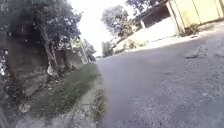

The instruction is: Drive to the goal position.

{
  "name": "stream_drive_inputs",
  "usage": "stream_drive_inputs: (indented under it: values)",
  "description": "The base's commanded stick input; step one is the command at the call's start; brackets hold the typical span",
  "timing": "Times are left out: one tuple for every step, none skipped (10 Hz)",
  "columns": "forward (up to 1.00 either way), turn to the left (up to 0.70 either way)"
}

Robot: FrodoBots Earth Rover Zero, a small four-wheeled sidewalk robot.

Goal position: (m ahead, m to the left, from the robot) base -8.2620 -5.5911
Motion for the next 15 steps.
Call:
stream_drive_inputs:
  values:
    - [0.00, -1.00]
    - [0.00, -1.00]
    - [0.00, -1.00]
    - [0.00, -1.00]
    - [0.00, -1.00]
    - [0.00, -1.00]
    - [0.00, -1.00]
    - [0.00, -1.00]
    - [-0.12, -0.46]
    - [-0.64, -0.34]
    - [-0.91, -0.36]
    - [-0.97, -0.39]
    - [-1.00, -0.40]
    - [-1.00, -0.40]
    - [-1.00, -0.40]
